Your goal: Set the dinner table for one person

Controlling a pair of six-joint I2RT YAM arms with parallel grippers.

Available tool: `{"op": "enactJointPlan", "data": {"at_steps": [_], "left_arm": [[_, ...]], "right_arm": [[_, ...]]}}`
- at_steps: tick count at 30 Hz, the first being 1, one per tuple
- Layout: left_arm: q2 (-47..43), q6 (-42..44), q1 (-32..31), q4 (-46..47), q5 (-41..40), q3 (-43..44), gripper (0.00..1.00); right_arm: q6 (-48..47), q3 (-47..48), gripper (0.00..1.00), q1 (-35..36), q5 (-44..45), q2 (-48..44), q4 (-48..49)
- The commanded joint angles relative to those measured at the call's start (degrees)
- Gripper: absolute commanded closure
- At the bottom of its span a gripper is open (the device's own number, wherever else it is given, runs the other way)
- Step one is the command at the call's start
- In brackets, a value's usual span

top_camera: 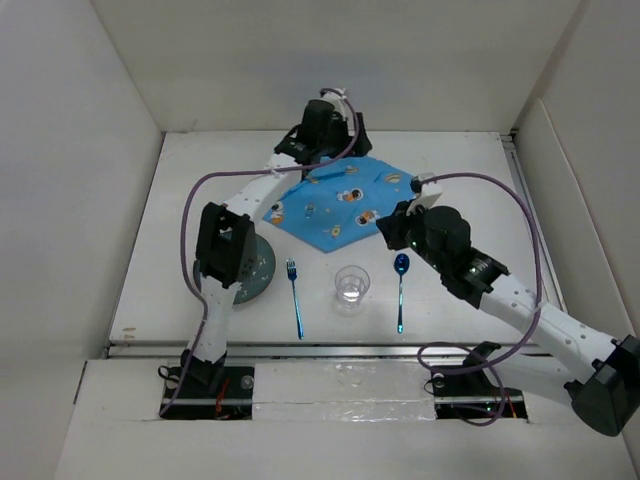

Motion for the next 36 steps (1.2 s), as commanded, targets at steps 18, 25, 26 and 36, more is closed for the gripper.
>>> {"op": "enactJointPlan", "data": {"at_steps": [18,25,26,36], "left_arm": [[-3.5,11.0,19.7,-15.5,-14.9,-8.3,0.32],[0.0,14.0,16.7,-8.1,-4.7,-5.3,0.27],[0.2,14.0,16.7,-7.2,-4.0,-5.1,0.25],[11.7,14.5,14.3,-12.9,-4.0,6.0,0.25]], "right_arm": [[6.9,13.1,0.34,-16.2,1.1,35.5,6.2],[10.1,19.9,0.32,-24.6,-2.3,46.8,5.0],[10.2,20.7,0.32,-25.3,-3.9,48.7,4.6],[12.7,31.7,0.31,-28.5,-8.1,55.6,-2.6]]}}
